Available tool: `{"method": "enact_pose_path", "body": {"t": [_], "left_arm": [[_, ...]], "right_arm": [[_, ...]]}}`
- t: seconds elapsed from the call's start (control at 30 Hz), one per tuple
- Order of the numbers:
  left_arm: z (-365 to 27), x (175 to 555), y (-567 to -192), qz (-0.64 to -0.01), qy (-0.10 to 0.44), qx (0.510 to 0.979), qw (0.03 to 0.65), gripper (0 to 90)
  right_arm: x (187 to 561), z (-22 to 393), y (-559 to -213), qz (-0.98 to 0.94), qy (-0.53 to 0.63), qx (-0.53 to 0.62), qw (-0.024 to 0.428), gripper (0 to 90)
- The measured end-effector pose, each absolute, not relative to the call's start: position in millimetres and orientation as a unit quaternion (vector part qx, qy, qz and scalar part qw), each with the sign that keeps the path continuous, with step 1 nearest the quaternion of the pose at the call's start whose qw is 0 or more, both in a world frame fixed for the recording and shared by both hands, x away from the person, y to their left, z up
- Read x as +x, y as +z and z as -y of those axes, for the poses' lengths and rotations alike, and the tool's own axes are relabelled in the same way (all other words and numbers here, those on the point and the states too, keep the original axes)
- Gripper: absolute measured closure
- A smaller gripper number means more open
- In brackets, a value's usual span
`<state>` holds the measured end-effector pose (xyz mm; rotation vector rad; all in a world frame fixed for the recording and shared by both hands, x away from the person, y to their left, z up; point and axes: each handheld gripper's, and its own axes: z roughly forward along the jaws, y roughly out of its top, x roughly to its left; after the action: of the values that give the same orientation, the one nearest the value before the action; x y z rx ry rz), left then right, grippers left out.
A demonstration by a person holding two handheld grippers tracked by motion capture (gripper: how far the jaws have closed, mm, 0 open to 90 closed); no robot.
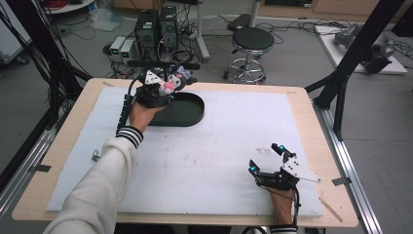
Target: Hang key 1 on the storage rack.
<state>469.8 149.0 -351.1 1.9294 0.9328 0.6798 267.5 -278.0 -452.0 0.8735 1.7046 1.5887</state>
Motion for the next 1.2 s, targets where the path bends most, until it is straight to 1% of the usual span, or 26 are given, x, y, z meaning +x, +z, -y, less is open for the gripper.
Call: {"method": "enact_pose_path", "body": {"t": [0.13, 0.2, 0.27, 0.33, 0.4, 0.43, 0.5, 0.57, 0.73, 0.8, 1.2], "left_arm": [[-150, 470, -353, -0.369, 0.246, 0.784, 0.435, 44.8], [-151, 470, -354, -0.362, 0.242, 0.786, 0.440, 38.0], [-152, 469, -353, -0.359, 0.239, 0.784, 0.447, 28.9], [-153, 468, -352, -0.355, 0.235, 0.783, 0.453, 23.0], [-154, 466, -350, -0.356, 0.238, 0.780, 0.456, 14.3], [-155, 464, -349, -0.355, 0.245, 0.776, 0.461, 11.3], [-157, 461, -347, -0.355, 0.241, 0.775, 0.465, 7.6], [-159, 459, -344, -0.352, 0.233, 0.775, 0.471, 6.3], [-165, 445, -336, -0.338, 0.243, 0.765, 0.491, 4.5], [-168, 439, -335, -0.335, 0.246, 0.762, 0.497, 1.7], [-209, 377, -331, -0.306, 0.255, 0.740, 0.541, 1.7]], "right_arm": [[267, 278, -452, -0.650, 0.604, 0.332, 0.321, 0.7], [267, 278, -452, -0.649, 0.604, 0.331, 0.322, 0.6], [267, 278, -452, -0.649, 0.605, 0.332, 0.321, 0.7], [267, 278, -452, -0.649, 0.604, 0.332, 0.322, 0.7], [267, 278, -452, -0.649, 0.604, 0.332, 0.322, 0.7], [267, 278, -452, -0.649, 0.604, 0.331, 0.322, 0.7], [267, 278, -452, -0.649, 0.604, 0.331, 0.322, 0.7], [267, 277, -452, -0.649, 0.604, 0.333, 0.320, 0.7], [267, 277, -452, -0.650, 0.604, 0.333, 0.321, 0.7], [267, 277, -452, -0.650, 0.604, 0.333, 0.320, 0.6], [268, 278, -452, -0.648, 0.604, 0.333, 0.322, 0.7]]}}
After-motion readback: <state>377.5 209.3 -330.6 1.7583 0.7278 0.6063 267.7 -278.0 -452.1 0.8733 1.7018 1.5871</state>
